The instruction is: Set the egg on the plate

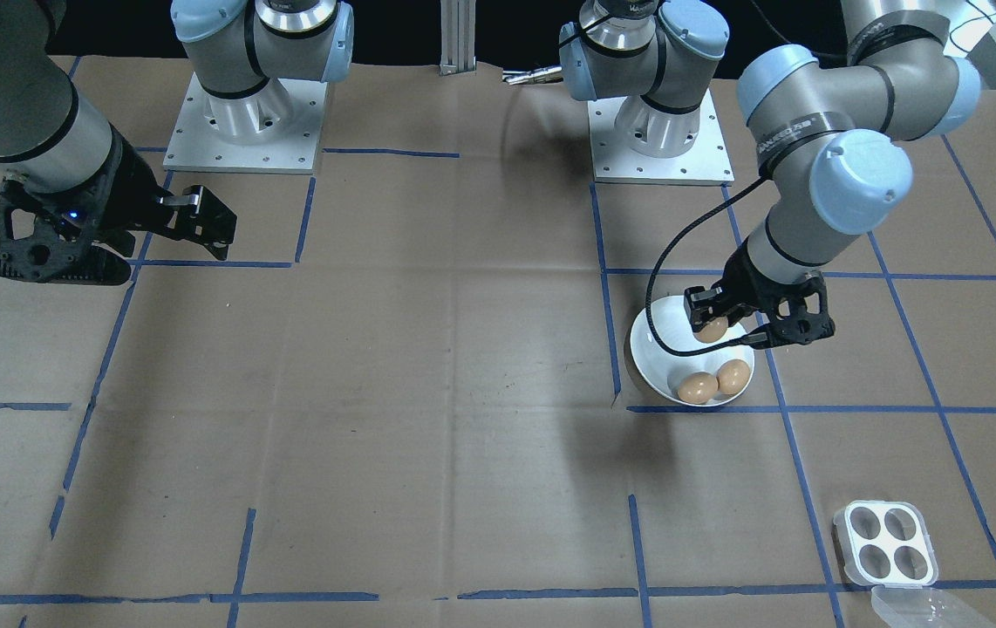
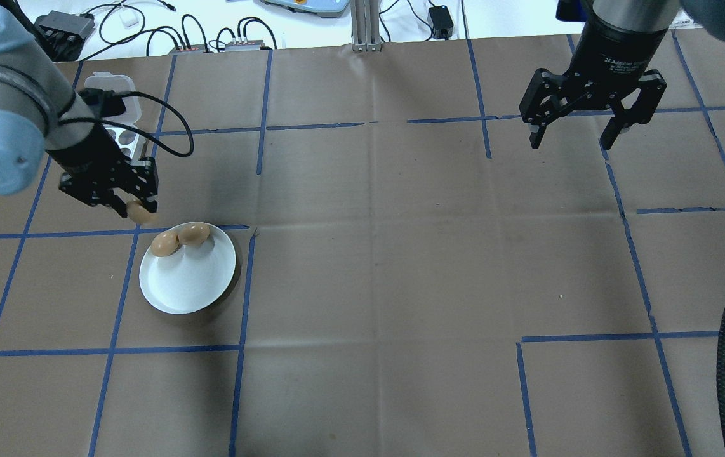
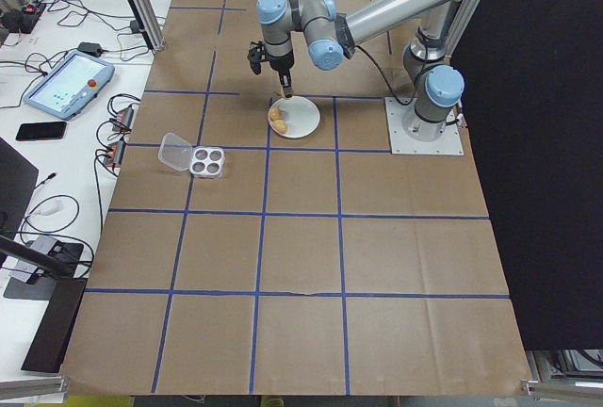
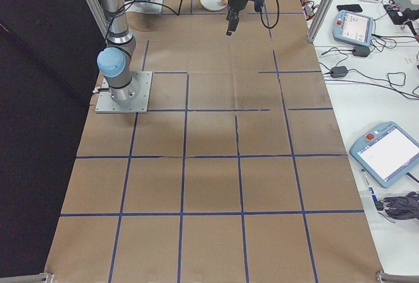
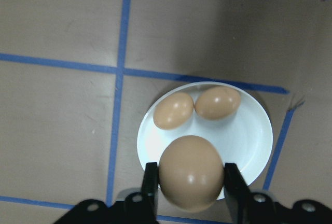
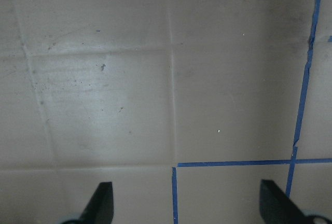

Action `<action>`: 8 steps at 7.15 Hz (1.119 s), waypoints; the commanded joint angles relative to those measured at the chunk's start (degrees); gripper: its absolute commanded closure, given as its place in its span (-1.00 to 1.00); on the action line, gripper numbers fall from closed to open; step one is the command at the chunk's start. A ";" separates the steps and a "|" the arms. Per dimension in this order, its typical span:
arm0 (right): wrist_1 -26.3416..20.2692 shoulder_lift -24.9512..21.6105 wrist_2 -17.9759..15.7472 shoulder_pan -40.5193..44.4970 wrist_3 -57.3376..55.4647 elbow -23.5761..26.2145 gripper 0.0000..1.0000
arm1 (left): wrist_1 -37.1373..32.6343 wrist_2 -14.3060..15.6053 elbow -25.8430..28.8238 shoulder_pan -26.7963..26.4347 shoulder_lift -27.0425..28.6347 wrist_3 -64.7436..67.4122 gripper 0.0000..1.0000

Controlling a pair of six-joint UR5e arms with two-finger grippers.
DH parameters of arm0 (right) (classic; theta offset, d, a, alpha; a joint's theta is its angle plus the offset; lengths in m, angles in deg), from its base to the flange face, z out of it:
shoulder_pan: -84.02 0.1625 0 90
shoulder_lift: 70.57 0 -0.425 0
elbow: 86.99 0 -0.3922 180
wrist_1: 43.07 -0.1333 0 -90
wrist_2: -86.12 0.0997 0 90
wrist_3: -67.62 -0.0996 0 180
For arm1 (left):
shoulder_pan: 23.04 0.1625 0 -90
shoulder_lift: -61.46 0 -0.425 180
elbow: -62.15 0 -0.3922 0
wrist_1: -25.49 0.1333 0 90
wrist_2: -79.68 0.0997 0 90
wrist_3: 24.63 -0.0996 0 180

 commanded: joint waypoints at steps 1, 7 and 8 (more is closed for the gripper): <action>0.00 0.00 0.01 0.00 0.00 0.00 -1.00 | 5.04 0.10 -4.23 -1.05 3.20 0.56 0.85; 0.00 0.00 0.01 0.00 0.00 0.00 -1.00 | 9.80 0.01 -2.40 -2.02 4.38 0.04 -0.99; 0.00 0.00 0.01 0.00 0.00 0.00 -1.00 | 8.84 0.36 -0.39 -2.02 2.45 0.04 -0.99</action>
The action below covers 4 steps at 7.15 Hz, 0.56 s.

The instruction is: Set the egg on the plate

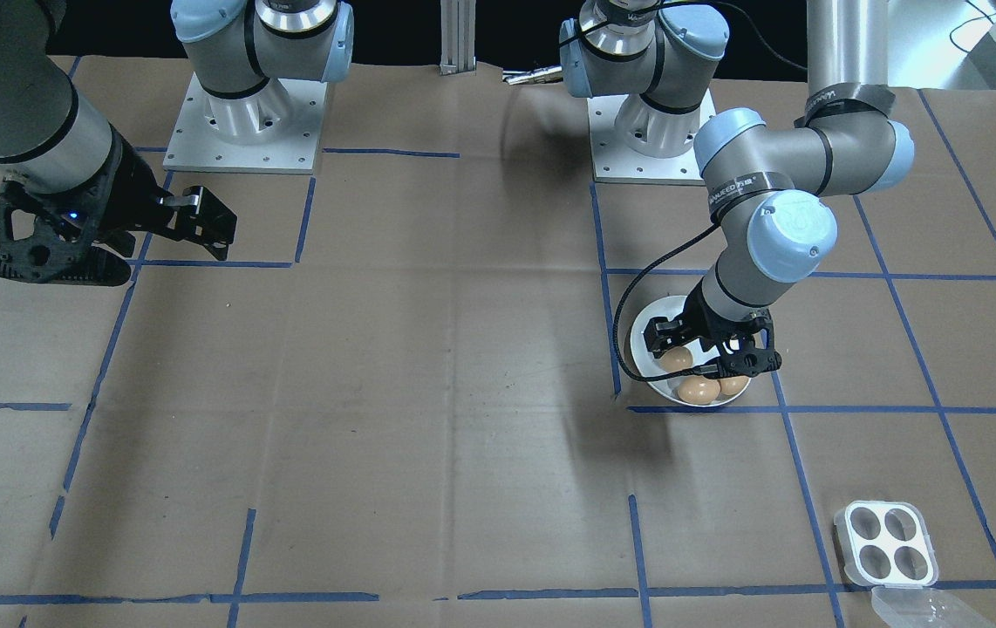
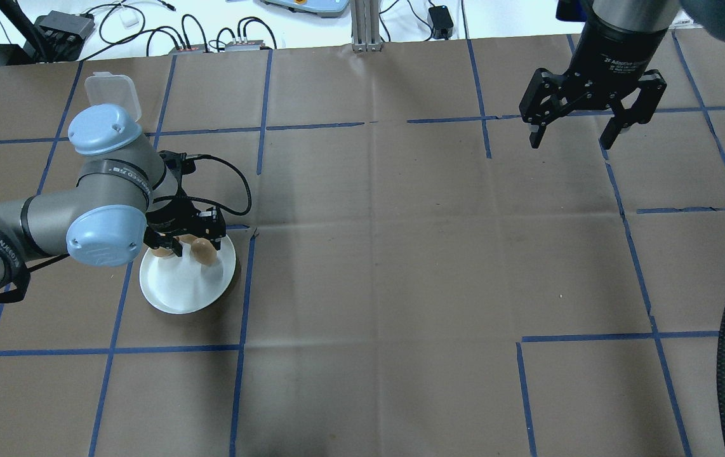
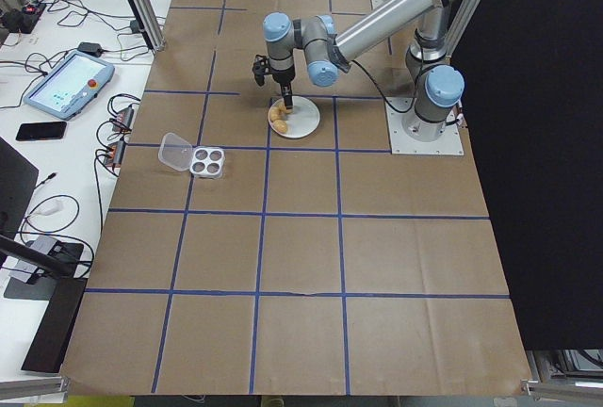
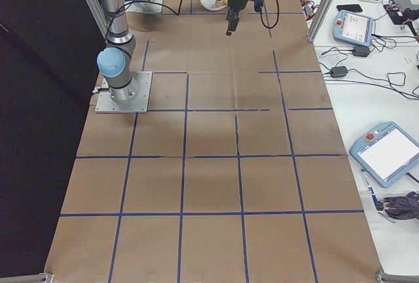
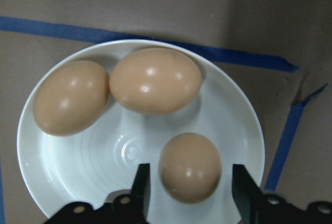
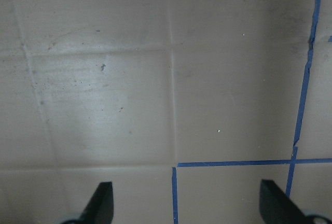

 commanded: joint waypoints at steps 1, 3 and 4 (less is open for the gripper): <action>0.00 0.00 0.00 0.00 0.00 0.00 -1.00 | -5.44 0.30 5.12 -0.05 -3.95 -0.05 -0.99; 0.00 0.00 0.00 0.00 0.00 0.00 -1.00 | -15.19 0.30 13.12 -0.14 -6.68 0.82 -0.99; 0.00 0.00 0.00 0.00 0.00 0.00 -1.00 | -20.72 0.30 15.94 -0.40 -8.96 1.35 -0.99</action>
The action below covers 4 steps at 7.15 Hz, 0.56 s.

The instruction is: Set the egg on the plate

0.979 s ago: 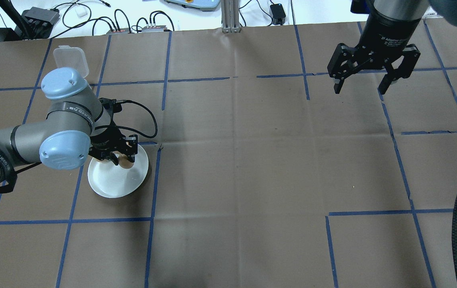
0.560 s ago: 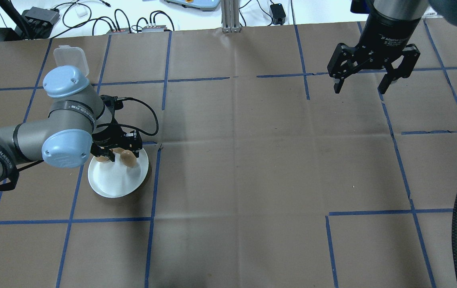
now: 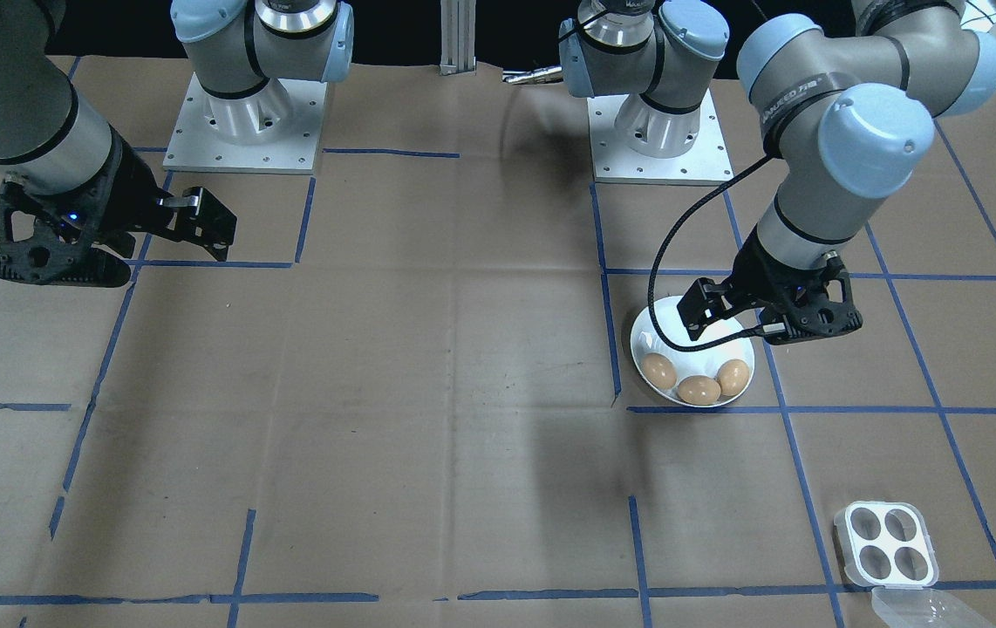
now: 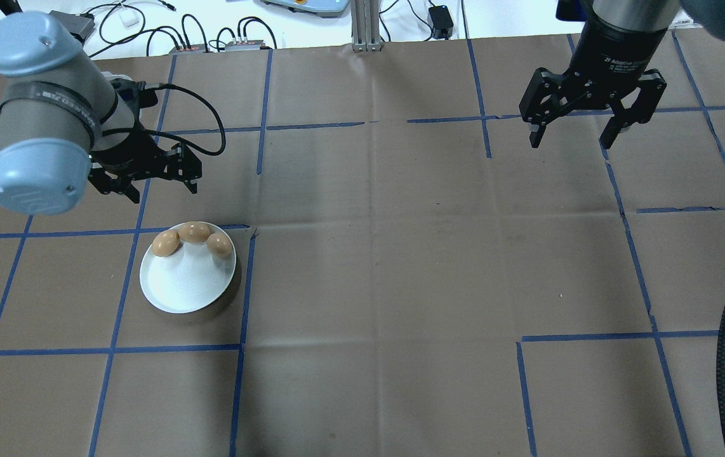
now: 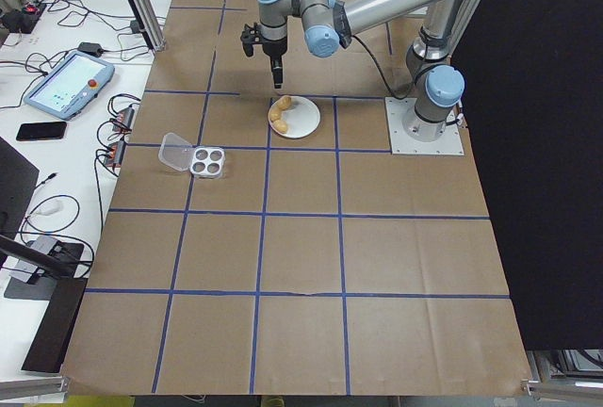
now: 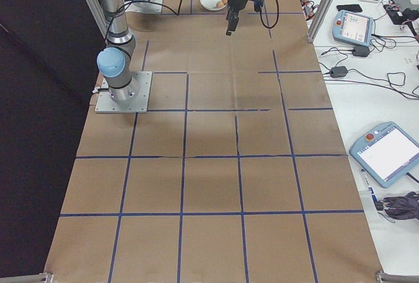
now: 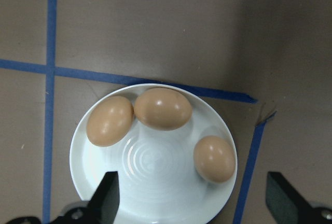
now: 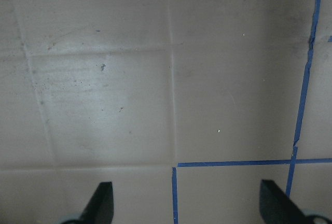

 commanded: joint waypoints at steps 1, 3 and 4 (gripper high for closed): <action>0.00 0.01 0.00 0.00 0.00 0.00 -1.00 | -11.47 0.18 6.42 -2.32 -4.60 2.94 -0.99; 0.00 0.01 0.00 0.00 0.00 0.00 -1.00 | -14.33 0.36 9.34 -7.76 -5.15 6.82 -0.99; 0.00 0.01 0.00 0.00 0.00 0.00 -1.00 | -14.59 0.45 9.52 -8.40 -5.41 6.83 -0.99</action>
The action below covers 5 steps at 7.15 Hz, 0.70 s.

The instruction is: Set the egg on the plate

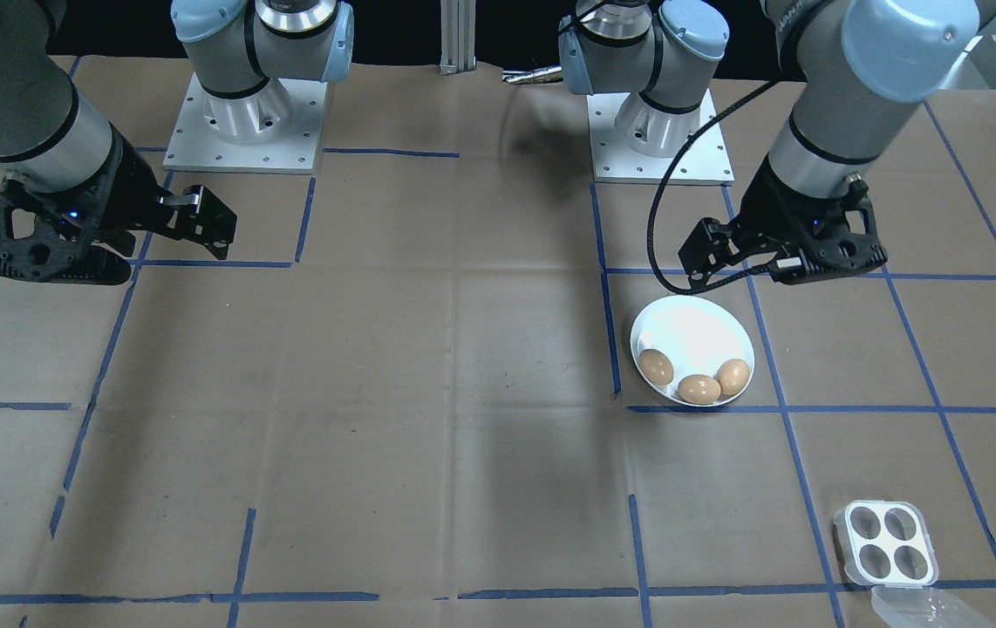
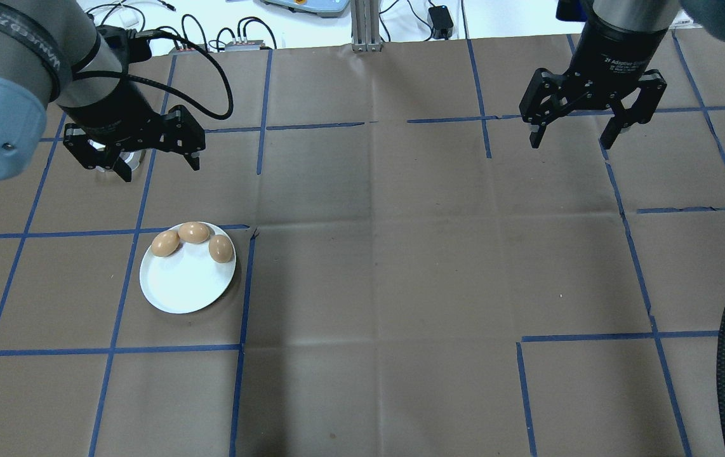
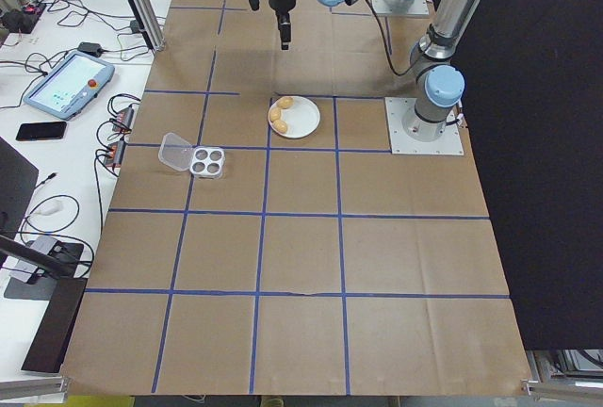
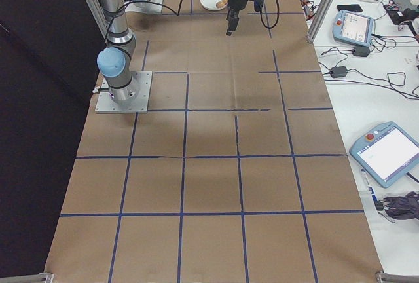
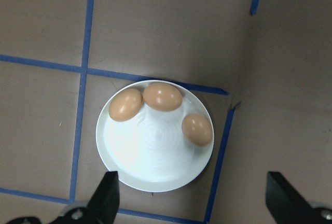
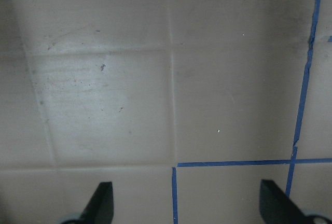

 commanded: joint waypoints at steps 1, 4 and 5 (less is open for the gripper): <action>0.00 0.00 0.02 0.00 0.00 0.00 -1.00 | -1.15 0.00 0.79 -2.08 -0.36 0.86 -0.99; 0.00 0.00 0.02 0.00 0.00 0.00 -1.00 | -1.33 -0.52 2.63 -3.32 0.25 -0.89 -0.99; 0.00 0.00 0.02 0.00 0.00 0.00 -1.00 | -2.20 -0.78 2.73 -3.40 -0.18 -4.73 -0.99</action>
